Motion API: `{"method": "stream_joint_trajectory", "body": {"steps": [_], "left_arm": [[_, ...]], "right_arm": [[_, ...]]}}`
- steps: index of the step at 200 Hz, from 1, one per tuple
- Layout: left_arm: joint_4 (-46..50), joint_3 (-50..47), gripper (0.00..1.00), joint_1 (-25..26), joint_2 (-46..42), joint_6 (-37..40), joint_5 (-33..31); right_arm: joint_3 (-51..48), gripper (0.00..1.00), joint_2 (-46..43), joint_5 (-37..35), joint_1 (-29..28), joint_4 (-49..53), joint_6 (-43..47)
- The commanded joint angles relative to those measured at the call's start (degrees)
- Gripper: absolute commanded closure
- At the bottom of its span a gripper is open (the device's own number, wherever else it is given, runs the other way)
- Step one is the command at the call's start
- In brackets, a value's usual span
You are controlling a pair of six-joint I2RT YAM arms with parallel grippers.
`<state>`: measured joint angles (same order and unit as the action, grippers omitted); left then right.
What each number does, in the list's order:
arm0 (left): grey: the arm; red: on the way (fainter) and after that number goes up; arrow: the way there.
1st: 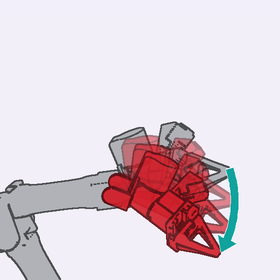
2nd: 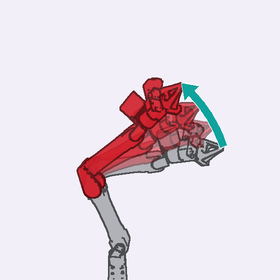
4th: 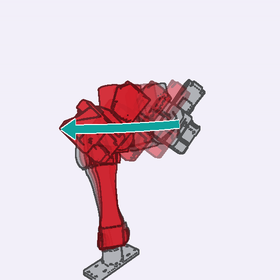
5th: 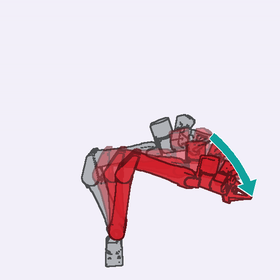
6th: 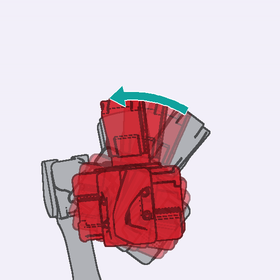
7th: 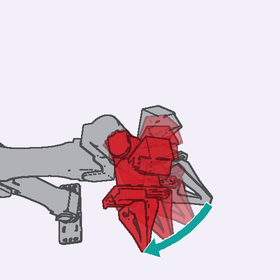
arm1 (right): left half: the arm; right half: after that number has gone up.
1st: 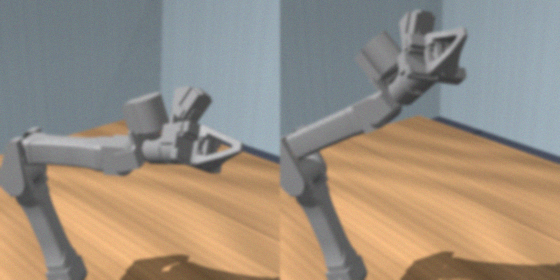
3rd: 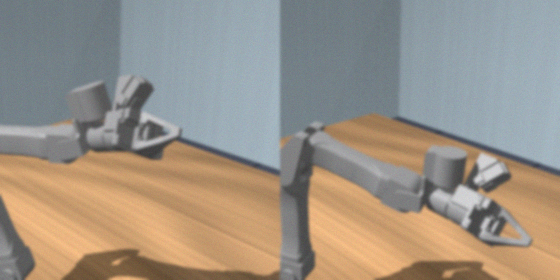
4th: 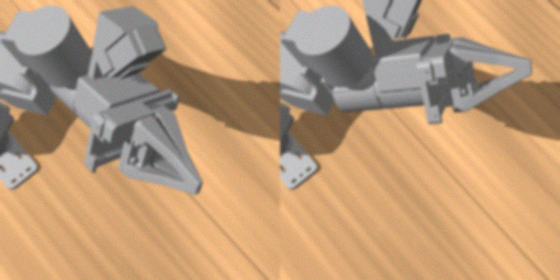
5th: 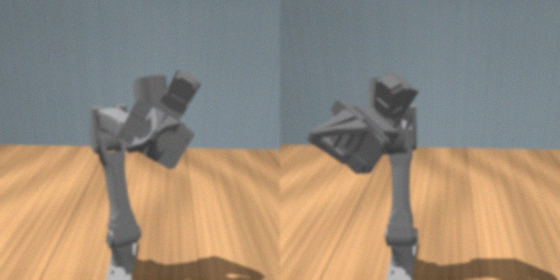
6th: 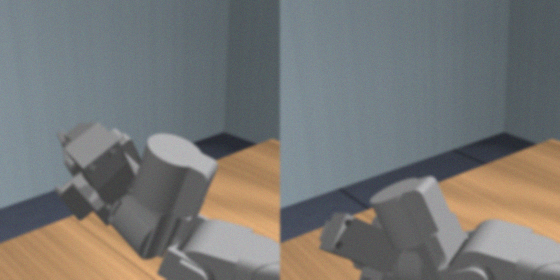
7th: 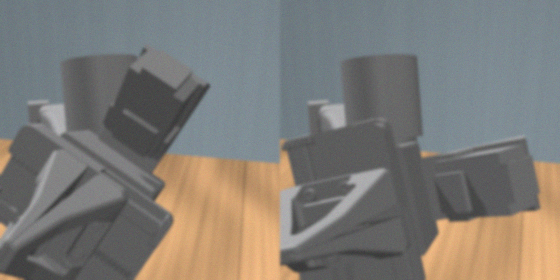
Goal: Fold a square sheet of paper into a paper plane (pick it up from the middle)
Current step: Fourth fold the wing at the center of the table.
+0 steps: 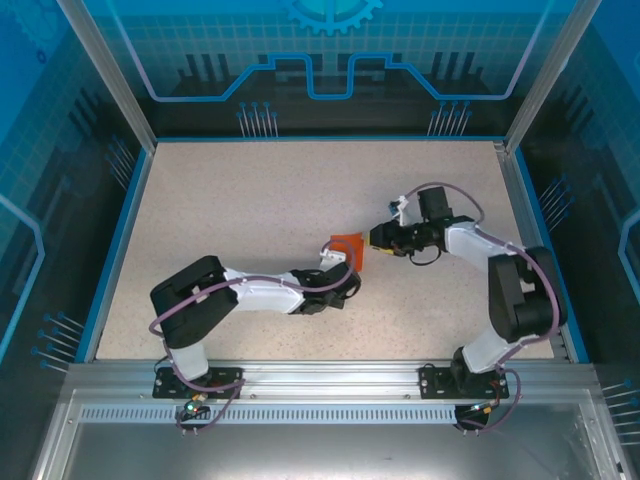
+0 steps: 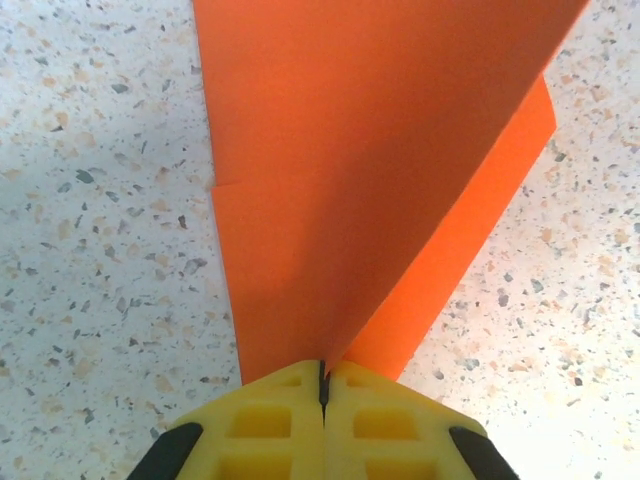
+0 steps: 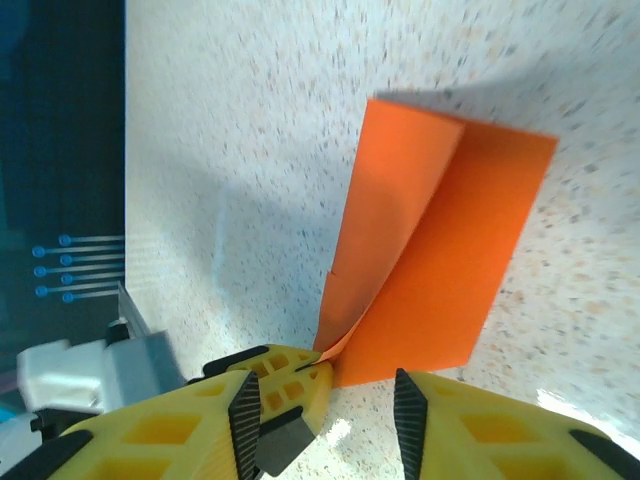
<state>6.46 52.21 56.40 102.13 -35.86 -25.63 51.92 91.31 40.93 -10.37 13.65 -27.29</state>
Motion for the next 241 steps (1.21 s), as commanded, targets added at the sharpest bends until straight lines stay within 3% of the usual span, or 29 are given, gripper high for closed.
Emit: {"method": "stream_joint_trajectory", "body": {"steps": [1, 86, 121, 241], "left_arm": [[-7.59, -3.18, 0.96, -2.08, -2.05, 1.3, 8.57], [-25.13, -13.5, 0.96, -10.64, -6.25, -0.75, 28.28], [-29.35, -15.39, 0.96, -12.6, -6.33, -1.93, 32.98], [-39.76, -20.89, 0.96, -18.75, -4.86, -7.85, 42.03]], "right_arm": [[-1.19, 0.57, -3.14, -0.56, 0.31, 2.53, 1.33], [-3.43, 0.73, -0.25, 0.73, -5.42, -1.24, 0.78], [-1.83, 0.78, 3.0, 1.52, -7.91, -2.35, 0.22], [5.89, 0.81, 13.49, 3.84, -13.09, -6.97, -3.29]]}}
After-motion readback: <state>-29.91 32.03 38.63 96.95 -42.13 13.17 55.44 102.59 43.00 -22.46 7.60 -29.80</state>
